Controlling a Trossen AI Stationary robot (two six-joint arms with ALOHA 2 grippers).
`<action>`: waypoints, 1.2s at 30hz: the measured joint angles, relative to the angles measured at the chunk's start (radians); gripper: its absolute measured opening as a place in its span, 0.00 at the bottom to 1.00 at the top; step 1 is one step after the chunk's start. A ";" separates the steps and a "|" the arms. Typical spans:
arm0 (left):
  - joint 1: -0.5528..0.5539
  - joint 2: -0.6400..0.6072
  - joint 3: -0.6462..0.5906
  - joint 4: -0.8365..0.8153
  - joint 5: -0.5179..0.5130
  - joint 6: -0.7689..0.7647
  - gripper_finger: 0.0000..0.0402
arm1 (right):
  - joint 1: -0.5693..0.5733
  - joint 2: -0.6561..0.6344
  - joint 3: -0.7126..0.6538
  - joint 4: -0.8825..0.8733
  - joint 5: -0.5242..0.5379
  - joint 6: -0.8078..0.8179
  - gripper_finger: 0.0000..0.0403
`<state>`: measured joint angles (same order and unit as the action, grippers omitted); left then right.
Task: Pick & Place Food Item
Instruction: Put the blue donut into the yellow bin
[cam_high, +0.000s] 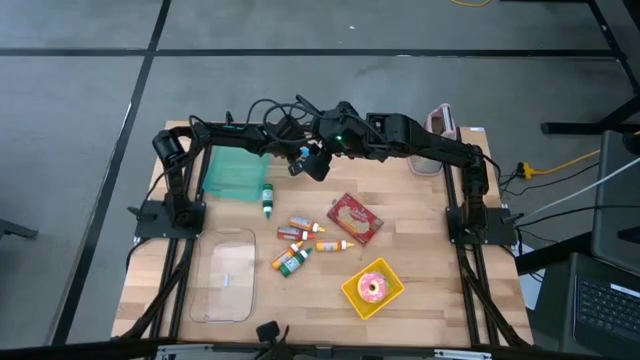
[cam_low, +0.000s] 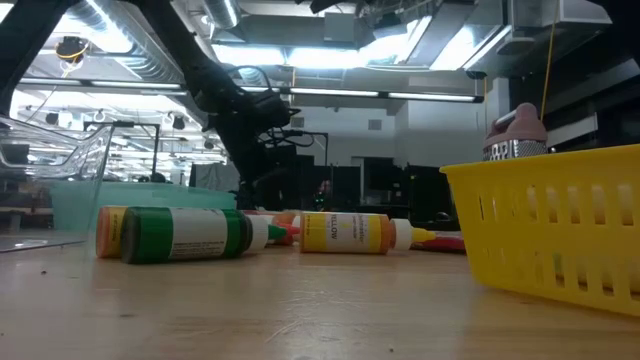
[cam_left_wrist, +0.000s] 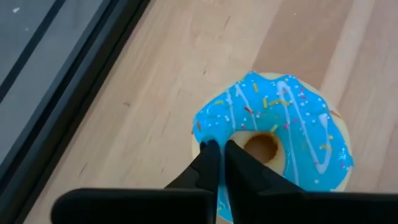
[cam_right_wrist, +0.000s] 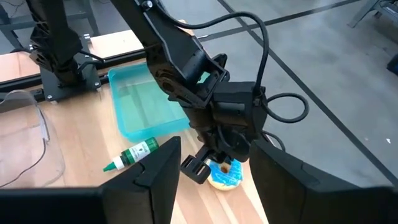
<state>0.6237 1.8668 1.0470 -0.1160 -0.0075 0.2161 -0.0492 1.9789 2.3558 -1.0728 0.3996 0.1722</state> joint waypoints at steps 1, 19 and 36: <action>0.000 0.000 0.000 -0.001 0.002 0.007 0.02 | 0.001 0.000 0.000 0.000 0.000 0.000 0.47; -0.085 -0.357 -0.002 -0.184 0.102 0.104 0.01 | 0.041 0.000 0.000 -0.162 -0.016 0.014 0.47; -0.148 -0.664 -0.001 -0.378 0.451 0.059 0.01 | 0.264 0.002 -0.326 -0.035 0.420 -0.210 0.47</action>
<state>0.4759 1.2032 1.0462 -0.4937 0.4435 0.2756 0.2144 1.9807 2.0300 -1.1083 0.8195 -0.0376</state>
